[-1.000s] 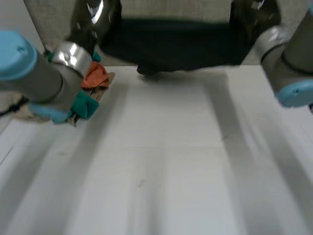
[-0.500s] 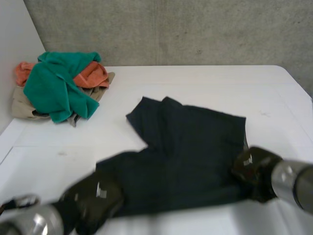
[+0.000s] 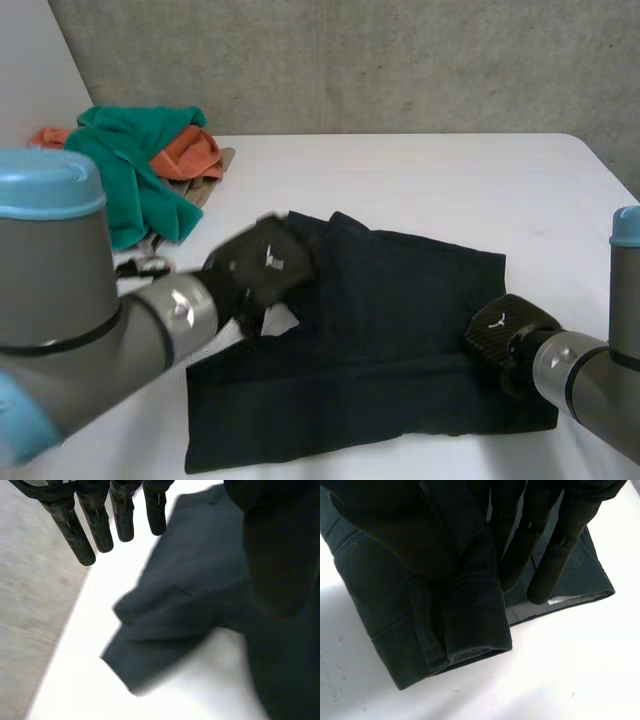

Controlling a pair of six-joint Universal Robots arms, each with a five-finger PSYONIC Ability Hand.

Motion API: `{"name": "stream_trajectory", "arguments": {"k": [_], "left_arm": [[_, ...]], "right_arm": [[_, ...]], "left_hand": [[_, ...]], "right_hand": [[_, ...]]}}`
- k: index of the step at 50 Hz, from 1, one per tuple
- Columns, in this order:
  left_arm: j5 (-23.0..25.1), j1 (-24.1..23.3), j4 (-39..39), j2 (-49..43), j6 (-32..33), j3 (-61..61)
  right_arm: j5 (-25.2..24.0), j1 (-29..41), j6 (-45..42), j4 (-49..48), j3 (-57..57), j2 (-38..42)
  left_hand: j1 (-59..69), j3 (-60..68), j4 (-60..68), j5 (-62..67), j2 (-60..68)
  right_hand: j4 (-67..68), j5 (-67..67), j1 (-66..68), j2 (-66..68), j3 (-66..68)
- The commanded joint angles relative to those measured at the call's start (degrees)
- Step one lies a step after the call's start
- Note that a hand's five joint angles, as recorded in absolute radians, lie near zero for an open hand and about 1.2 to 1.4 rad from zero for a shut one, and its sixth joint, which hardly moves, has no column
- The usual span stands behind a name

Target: Fold the laundry.

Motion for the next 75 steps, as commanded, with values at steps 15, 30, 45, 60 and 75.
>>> {"name": "stream_trajectory", "arguments": {"k": [15,30,45,60,75], "left_arm": [[3.3,4.0,9.7,-33.5,2.1,24.9],[-17.7,3.9,6.7,-24.2,1.6,12.7],[-14.9,3.9,9.9,-20.2,-2.3,13.2],[-0.3,4.3,7.5,-35.0,-5.9,28.0],[-15.3,5.2,5.1,-29.6,-3.6,22.4]], "right_arm": [[0.0,-0.8,0.0,-9.5,7.3,-0.6],[0.0,-0.1,0.0,-9.6,7.9,-3.4],[-0.1,-0.6,0.0,-10.1,8.2,-3.6],[-0.7,-0.7,1.8,-10.2,8.2,-3.7],[-2.3,-0.8,1.8,-10.1,8.1,-3.8]], "left_hand": [[64.2,63.6,63.9,64.1,63.4],[64.3,63.6,63.9,64.2,63.4],[13.1,12.5,12.8,13.0,12.2],[13.8,13.2,13.5,13.7,13.0],[64.3,63.6,63.9,64.2,63.4]], "right_hand": [[11.4,11.5,17.0,12.8,12.1],[11.4,11.5,17.0,12.8,12.1],[11.4,11.5,17.0,12.8,12.1],[11.4,11.5,17.0,12.8,12.1],[11.4,11.5,17.0,12.8,12.1]]}}
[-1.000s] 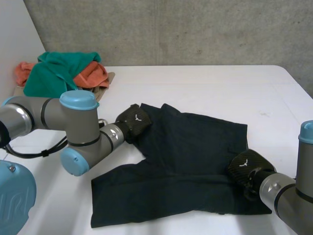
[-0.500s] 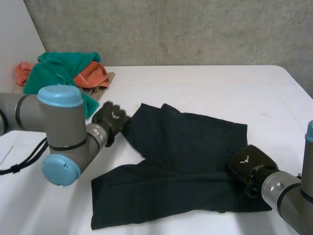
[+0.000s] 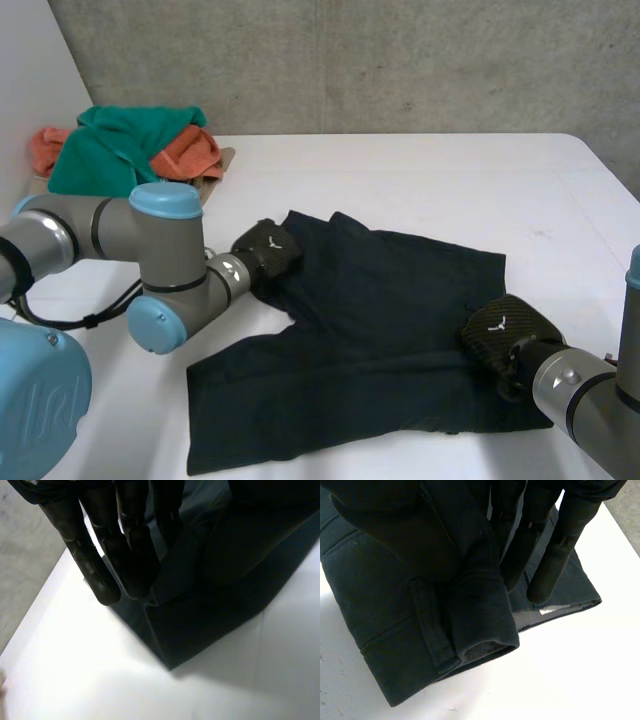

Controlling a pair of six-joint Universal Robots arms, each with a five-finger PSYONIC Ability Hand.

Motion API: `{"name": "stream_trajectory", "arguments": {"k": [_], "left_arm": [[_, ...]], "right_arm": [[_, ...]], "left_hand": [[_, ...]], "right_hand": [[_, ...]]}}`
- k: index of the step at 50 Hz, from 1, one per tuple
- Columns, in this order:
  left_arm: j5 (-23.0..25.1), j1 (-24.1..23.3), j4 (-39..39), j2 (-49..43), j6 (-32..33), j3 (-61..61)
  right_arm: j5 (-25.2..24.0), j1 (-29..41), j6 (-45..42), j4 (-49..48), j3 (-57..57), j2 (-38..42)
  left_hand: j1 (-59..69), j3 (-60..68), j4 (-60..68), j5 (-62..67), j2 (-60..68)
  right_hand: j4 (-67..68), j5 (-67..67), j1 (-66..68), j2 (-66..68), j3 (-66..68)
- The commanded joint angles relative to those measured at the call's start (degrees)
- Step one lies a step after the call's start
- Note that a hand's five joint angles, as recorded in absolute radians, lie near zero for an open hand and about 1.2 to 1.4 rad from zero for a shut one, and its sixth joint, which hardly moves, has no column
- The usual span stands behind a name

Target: Fold the laundry.

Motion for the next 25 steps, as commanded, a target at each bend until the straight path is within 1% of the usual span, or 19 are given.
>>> {"name": "stream_trajectory", "arguments": {"k": [1,8,12,14,15,18,22,23,25], "left_arm": [[-10.3,0.8,0.8,7.7,-1.4,-8.2],[-11.1,0.5,0.3,9.8,-1.3,-14.6],[-10.9,0.9,0.3,11.4,-1.5,-15.5],[-10.7,0.7,0.3,12.3,-1.9,-15.6],[-10.7,0.4,0.3,13.8,-2.3,-15.8],[-10.7,0.3,0.3,17.0,-3.8,-16.8],[-10.5,0.6,0.3,24.4,-8.4,-21.3],[-10.2,0.6,0.3,28.0,-10.4,-24.3],[-9.9,0.4,0.3,31.5,-12.4,-27.7]], "right_arm": [[-0.3,0.1,-0.1,0.2,0.0,-0.1],[0.1,0.4,0.0,0.4,0.1,-0.1],[0.1,0.5,0.1,0.5,0.1,-0.1],[0.1,0.6,0.1,0.4,0.0,-0.1],[0.1,0.6,0.2,0.4,-0.1,-0.1],[0.1,0.6,0.6,0.4,-0.2,-0.2],[-0.1,0.6,2.8,0.5,-0.4,-0.3],[0.0,0.6,3.3,0.6,-0.4,-0.5],[-0.1,0.6,3.6,0.6,-0.4,-0.8]], "left_hand": [[15.7,12.3,11.6,14.6,12.1],[15.7,12.3,11.6,14.6,12.1],[15.7,12.3,11.6,14.6,12.1],[-13.4,-16.8,-17.5,-14.5,-17.0],[-30.8,-34.3,-35.0,-31.9,-34.4],[-31.5,-35.0,-35.6,-32.6,-35.1],[-31.4,-34.8,-35.5,-32.5,-34.9],[-31.2,-34.6,-35.3,-32.3,-34.8],[-31.2,-34.6,-35.3,-32.3,-34.8]], "right_hand": [[11.4,11.4,17.0,12.8,12.1],[11.4,11.4,17.0,12.8,12.1],[11.4,11.4,17.0,12.8,12.1],[11.4,11.4,17.0,12.8,12.1],[11.4,11.4,17.0,12.8,12.1],[11.4,11.4,17.0,12.8,12.1],[11.4,11.4,17.0,12.8,12.1],[11.4,11.4,17.0,12.8,12.1],[11.4,11.4,17.0,12.8,12.1]]}}
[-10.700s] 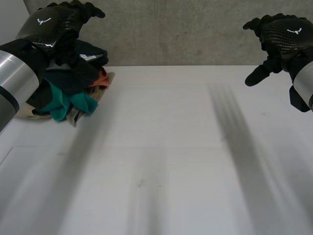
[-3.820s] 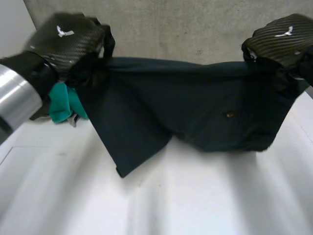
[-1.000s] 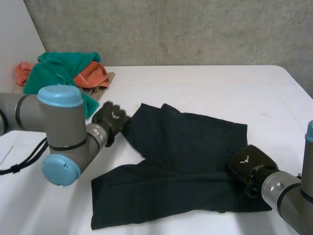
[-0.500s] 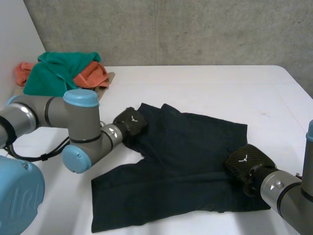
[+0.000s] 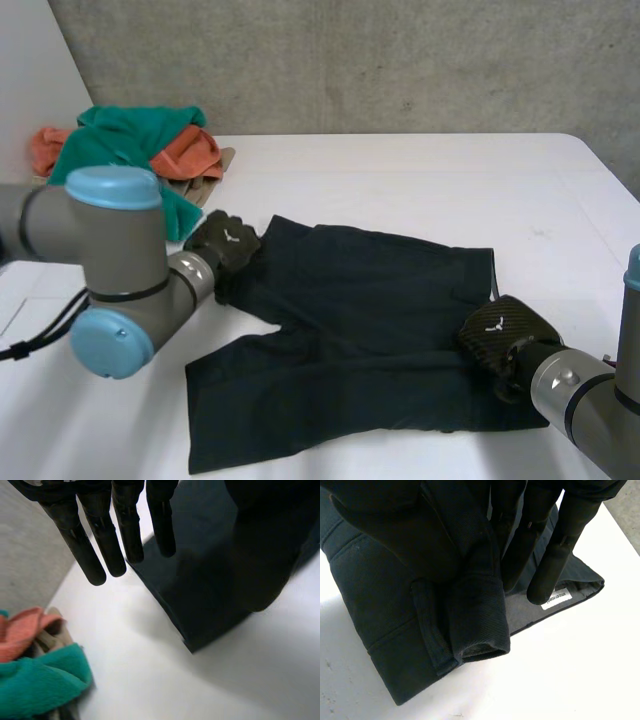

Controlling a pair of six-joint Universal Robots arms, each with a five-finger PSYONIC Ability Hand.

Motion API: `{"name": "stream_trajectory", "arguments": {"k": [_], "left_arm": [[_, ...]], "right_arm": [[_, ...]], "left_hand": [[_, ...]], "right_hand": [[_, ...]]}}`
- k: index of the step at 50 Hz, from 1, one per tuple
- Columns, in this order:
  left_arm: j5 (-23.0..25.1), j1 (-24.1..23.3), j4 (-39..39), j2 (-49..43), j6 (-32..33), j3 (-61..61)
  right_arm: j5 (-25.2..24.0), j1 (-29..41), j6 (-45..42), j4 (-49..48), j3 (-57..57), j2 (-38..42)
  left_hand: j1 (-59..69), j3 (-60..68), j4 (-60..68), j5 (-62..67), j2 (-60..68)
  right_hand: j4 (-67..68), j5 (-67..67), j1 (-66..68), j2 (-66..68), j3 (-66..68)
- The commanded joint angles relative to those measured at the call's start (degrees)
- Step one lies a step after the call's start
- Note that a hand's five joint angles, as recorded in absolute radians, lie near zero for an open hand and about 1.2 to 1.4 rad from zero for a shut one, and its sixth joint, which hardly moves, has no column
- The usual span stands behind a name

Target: Fold the laundry.

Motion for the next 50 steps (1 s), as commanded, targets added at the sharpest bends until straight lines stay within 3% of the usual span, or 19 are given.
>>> {"name": "stream_trajectory", "arguments": {"k": [1,6,13,17,18,20,24,28,33,37,40,43,50], "left_arm": [[1.0,-0.2,-0.1,13.9,-8.0,-11.0],[5.6,-1.4,-2.1,23.7,-11.6,-23.7],[8.5,-2.1,-2.7,24.2,-11.4,-31.1],[8.2,-1.9,-2.4,19.7,-11.4,-30.9],[8.2,-1.9,-2.4,18.6,-11.4,-30.8],[8.1,-2.0,-2.4,17.9,-11.4,-30.7],[8.0,-2.6,-3.3,18.2,-11.4,-31.6],[8.5,-4.2,-8.8,23.5,-11.2,-33.8],[9.5,-5.9,-23.8,31.0,-8.6,-36.0],[10.0,-6.6,-28.5,33.3,-4.8,-35.5],[10.0,-5.8,-25.4,33.4,-2.3,-33.5],[9.4,-4.4,-17.2,30.8,-1.0,-28.8],[3.5,-3.5,0.6,18.2,-0.6,-13.5]], "right_arm": [[-0.2,0.1,2.2,0.1,-0.1,-0.8],[-0.3,0.0,2.2,0.0,-0.2,-1.8],[-0.1,-0.3,2.2,0.0,-0.2,-2.7],[0.2,-0.5,2.2,0.2,-0.1,-3.6],[0.3,-0.6,2.2,0.2,-0.1,-3.8],[0.3,-0.6,2.2,0.3,0.0,-4.6],[0.2,-0.7,1.8,0.9,0.8,-8.4],[-0.2,-0.4,0.7,7.0,1.9,-10.9],[-0.7,-0.8,-9.2,21.6,5.2,-13.8],[-1.4,-0.9,-16.1,23.8,6.5,-16.5],[-3.1,-1.8,-15.3,21.1,3.8,-16.6],[-4.0,-2.8,-11.6,18.8,0.5,-15.9],[-3.7,-3.4,-0.3,7.6,-10.7,-0.3]], "left_hand": [[3.4,2.2,3.0,3.0,2.5],[3.4,2.2,3.0,3.0,2.5],[4.2,3.1,3.8,3.8,3.3],[19.0,17.8,18.6,18.6,18.1],[35.7,34.5,35.3,35.3,34.8],[49.9,48.8,49.5,49.5,49.0],[50.5,49.3,50.1,50.0,49.5],[50.5,49.3,50.1,50.0,49.5],[50.5,49.3,50.1,50.0,49.5],[50.5,49.3,50.1,50.0,49.5],[50.5,49.3,50.1,50.0,49.5],[50.5,49.3,50.1,50.0,49.5],[50.5,49.3,50.1,50.0,49.5]], "right_hand": [[11.4,11.4,17.0,12.8,12.1],[11.4,11.4,17.0,12.8,12.1],[11.4,11.4,17.0,12.8,12.1],[11.4,11.4,17.0,12.8,12.1],[11.4,11.4,17.0,12.8,12.1],[11.4,11.4,17.0,12.8,12.1],[11.4,11.4,17.0,12.8,12.1],[11.4,11.4,17.0,12.8,12.1],[11.4,11.4,17.0,12.8,12.1],[11.4,11.4,17.0,12.8,12.1],[11.4,11.4,17.0,12.8,12.1],[11.4,11.4,17.0,12.8,12.1],[11.4,11.4,17.0,12.8,12.1]]}}
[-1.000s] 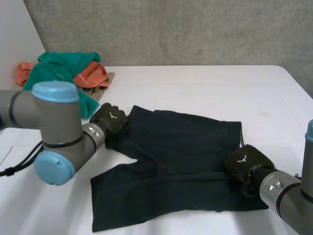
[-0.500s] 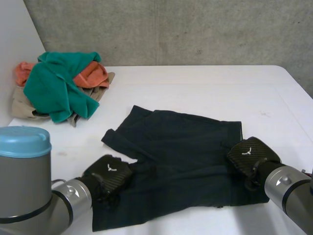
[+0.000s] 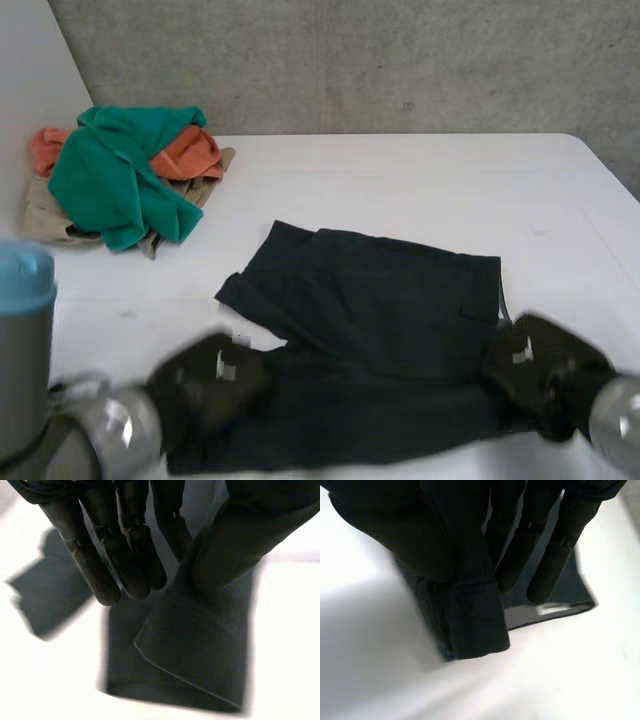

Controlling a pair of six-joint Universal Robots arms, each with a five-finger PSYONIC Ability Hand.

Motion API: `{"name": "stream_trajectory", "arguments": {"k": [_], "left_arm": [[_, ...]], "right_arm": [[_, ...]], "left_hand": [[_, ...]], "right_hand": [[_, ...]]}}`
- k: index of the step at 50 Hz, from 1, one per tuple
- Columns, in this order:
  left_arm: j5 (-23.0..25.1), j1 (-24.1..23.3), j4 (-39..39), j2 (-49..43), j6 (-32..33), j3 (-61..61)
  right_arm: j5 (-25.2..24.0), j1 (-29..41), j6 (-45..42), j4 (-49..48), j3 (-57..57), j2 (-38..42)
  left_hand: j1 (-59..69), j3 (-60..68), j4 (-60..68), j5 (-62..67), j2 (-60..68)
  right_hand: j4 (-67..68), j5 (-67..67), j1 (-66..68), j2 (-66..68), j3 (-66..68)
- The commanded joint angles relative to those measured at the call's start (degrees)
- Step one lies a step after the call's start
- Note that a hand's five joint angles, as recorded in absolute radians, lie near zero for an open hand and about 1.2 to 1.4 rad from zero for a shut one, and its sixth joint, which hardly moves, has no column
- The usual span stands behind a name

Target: Fold the laundry.

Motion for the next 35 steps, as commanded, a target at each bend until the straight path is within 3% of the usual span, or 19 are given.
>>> {"name": "stream_trajectory", "arguments": {"k": [1,6,14,15,16,17,18,19,20,22,24,28,30,35], "left_arm": [[-5.6,0.6,17.5,-12.1,0.3,15.7],[-6.0,-0.1,24.6,-25.8,0.3,30.9],[-6.0,-0.5,26.4,-44.0,0.4,52.1],[-5.8,-0.6,26.5,-45.2,0.4,53.3],[-5.7,-0.9,26.8,-46.1,0.4,54.6],[-5.6,-1.1,27.0,-46.7,0.3,55.6],[-5.7,-1.7,28.0,-47.4,0.0,56.7],[-5.7,-2.1,28.7,-47.4,-0.2,57.0],[-5.8,-2.4,29.4,-47.3,-0.3,56.9],[-6.1,-3.3,31.1,-46.9,-0.4,56.2],[-6.4,-4.0,31.4,-45.8,-0.8,54.8],[-6.4,-4.8,31.5,-39.1,-1.8,47.7],[-6.2,-4.8,32.0,-34.8,-2.4,42.1],[-5.9,-5.1,32.1,-28.2,-3.8,33.0]], "right_arm": [[0.6,-0.3,9.8,-11.2,-10.4,13.1],[5.5,0.2,10.6,-20.9,-16.9,19.8],[12.5,0.5,9.7,-36.7,-28.1,35.2],[12.8,0.5,9.7,-38.1,-29.3,36.8],[12.9,0.6,9.7,-39.3,-30.5,38.4],[13.2,0.7,9.5,-40.1,-31.7,39.7],[13.5,0.7,9.5,-41.0,-33.7,41.6],[14.0,0.7,9.6,-41.1,-34.5,41.9],[14.3,0.7,10.0,-41.0,-34.9,42.0],[14.9,1.1,10.5,-40.8,-34.2,41.3],[15.1,1.1,11.2,-40.5,-32.4,40.4],[14.9,1.5,15.2,-38.6,-24.9,31.6],[14.6,1.5,18.5,-34.8,-19.4,24.6],[11.2,1.0,23.5,-24.0,-11.7,20.1]], "left_hand": [[15.0,11.9,11.5,13.2,11.6],[15.0,11.9,11.5,13.2,11.6],[15.0,11.9,11.5,13.2,11.6],[15.0,11.9,11.5,13.2,11.6],[15.0,11.9,11.5,13.2,11.6],[-9.0,-12.1,-12.5,-10.7,-12.4],[-55.0,-58.1,-58.5,-56.8,-58.4],[-46.1,-49.1,-49.6,-47.8,-49.4],[-43.1,-46.1,-46.6,-44.8,-46.5],[-55.0,-58.1,-58.5,-56.8,-58.4],[-55.0,-58.1,-58.5,-56.8,-58.4],[-55.0,-58.1,-58.5,-56.8,-58.4],[-55.0,-58.1,-58.5,-56.8,-58.4],[-55.0,-58.1,-58.5,-56.8,-58.4]], "right_hand": [[11.4,11.4,17.0,12.8,12.1],[11.4,11.4,17.0,12.8,12.1],[11.4,11.4,17.0,12.8,12.1],[6.5,6.5,12.1,7.8,7.2],[-19.2,-19.2,-13.6,-17.8,-18.5],[-50.1,-50.1,-44.5,-48.7,-49.4],[-58.6,-58.6,-53.0,-57.2,-57.9],[-58.6,-58.6,-53.0,-57.2,-57.9],[-58.6,-58.6,-53.0,-57.2,-57.9],[-58.6,-58.6,-53.0,-57.2,-57.9],[-58.6,-58.6,-53.0,-57.2,-57.9],[-58.6,-58.6,-53.0,-57.2,-57.9],[-58.6,-58.6,-53.0,-57.2,-57.9],[-58.6,-58.6,-53.0,-57.2,-57.9]]}}
